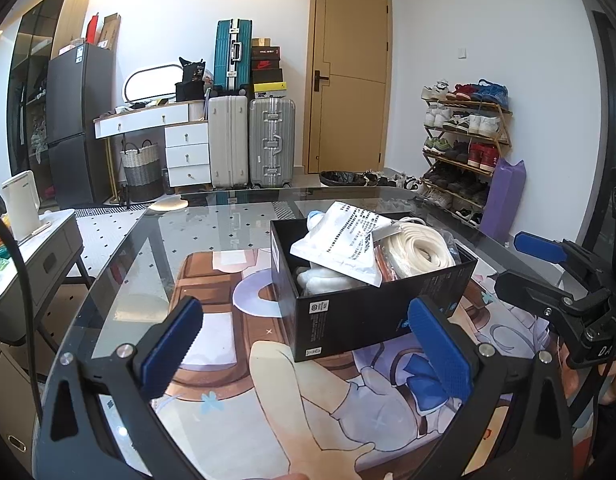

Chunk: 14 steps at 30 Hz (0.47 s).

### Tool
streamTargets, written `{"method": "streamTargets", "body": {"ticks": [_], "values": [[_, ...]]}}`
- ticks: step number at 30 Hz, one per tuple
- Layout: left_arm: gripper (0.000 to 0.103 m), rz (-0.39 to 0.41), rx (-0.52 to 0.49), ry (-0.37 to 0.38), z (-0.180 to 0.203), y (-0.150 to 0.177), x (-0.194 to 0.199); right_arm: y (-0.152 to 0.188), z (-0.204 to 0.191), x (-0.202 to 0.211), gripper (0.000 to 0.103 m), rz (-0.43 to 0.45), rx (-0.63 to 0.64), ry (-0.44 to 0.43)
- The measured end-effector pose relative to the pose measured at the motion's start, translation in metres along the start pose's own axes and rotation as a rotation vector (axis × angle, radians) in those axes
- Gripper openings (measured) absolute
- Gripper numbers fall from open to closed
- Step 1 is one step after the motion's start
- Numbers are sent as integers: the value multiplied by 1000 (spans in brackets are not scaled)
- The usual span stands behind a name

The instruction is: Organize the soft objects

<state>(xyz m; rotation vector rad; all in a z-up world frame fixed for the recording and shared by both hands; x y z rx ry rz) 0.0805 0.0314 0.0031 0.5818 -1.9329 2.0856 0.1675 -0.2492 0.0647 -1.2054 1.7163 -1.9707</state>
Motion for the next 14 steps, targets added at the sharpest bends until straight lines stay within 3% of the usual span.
{"method": "streamTargets", "body": {"ticks": [14], "values": [[103, 2, -1, 4, 1, 0, 1, 0, 0, 0, 102, -2, 4, -5]]}}
Point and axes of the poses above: each gripper's, at about its wrist camera, not at the fingertips, and x roughly against the way its jaws point, z to its right, y to its underside, the point moved 3 cm from there along -x, roughly the way its jaws point, and after that the axes turned 1 degree about -y, right-handed, at the moved point
